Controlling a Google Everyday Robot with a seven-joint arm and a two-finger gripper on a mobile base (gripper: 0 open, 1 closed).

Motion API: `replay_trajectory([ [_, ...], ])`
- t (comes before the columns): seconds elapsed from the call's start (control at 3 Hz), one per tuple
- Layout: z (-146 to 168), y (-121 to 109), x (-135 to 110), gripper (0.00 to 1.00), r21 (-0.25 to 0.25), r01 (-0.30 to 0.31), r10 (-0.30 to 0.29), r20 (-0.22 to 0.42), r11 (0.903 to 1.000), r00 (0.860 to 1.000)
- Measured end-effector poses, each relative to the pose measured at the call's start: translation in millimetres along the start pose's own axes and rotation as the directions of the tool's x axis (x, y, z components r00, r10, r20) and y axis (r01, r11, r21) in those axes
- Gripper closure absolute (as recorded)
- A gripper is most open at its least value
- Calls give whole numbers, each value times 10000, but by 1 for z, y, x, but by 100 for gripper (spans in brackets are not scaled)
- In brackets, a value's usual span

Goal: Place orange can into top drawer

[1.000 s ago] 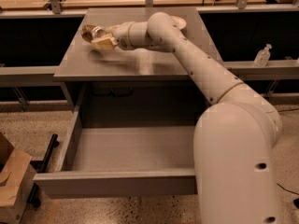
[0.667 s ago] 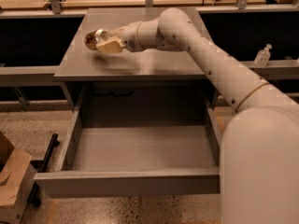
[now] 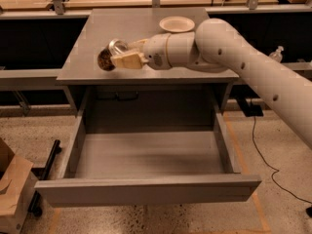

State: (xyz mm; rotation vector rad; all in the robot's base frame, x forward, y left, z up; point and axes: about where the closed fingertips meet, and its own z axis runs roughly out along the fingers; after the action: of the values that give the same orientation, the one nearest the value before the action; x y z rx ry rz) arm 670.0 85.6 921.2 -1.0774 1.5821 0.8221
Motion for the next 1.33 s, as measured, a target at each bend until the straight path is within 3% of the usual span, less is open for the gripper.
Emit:
replay_trajectory([
  [0.33,-47,39,19,100,100,-820,819,64,9966,9966],
  [0.67,-77,70,40,100,-251,-1578,1574,-177,9872,9874],
  [1.0,-83,71,45,100,-236,-1650,1645,-219,9860,9861],
  [1.33,-76,69,49,100,-444,-1616,1584,-680,9858,9850],
])
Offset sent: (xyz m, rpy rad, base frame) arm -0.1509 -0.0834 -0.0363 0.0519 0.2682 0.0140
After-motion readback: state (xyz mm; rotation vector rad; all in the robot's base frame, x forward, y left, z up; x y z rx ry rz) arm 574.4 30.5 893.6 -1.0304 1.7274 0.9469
